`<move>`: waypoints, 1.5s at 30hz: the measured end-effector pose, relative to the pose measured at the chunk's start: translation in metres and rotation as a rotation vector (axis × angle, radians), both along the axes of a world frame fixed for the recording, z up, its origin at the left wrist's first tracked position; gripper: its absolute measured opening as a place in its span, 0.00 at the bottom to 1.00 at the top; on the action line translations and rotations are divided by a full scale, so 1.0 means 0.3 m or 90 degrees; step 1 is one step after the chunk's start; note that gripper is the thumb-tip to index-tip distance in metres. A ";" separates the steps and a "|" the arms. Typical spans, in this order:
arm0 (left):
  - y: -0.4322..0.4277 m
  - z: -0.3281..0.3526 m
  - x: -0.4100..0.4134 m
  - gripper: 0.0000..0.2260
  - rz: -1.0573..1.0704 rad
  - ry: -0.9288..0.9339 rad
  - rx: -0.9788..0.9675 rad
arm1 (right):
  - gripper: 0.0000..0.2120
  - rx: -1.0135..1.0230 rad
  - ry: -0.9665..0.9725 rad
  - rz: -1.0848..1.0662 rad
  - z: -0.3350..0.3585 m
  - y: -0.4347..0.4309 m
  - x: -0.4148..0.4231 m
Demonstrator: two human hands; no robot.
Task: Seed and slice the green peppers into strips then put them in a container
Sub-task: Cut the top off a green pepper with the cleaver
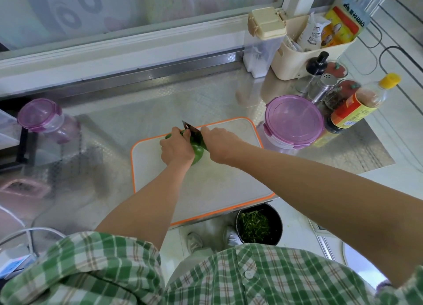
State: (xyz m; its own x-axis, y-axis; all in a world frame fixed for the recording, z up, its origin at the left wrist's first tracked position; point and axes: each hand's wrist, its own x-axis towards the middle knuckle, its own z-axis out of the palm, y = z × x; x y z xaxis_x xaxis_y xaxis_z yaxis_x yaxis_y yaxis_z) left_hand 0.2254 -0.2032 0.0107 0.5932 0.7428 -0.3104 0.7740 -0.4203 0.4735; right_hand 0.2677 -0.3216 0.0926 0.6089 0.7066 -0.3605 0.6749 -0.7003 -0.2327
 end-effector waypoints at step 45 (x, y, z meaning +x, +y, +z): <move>0.053 -0.033 0.016 0.16 -0.055 0.008 0.027 | 0.17 0.026 -0.039 -0.051 -0.081 0.021 -0.044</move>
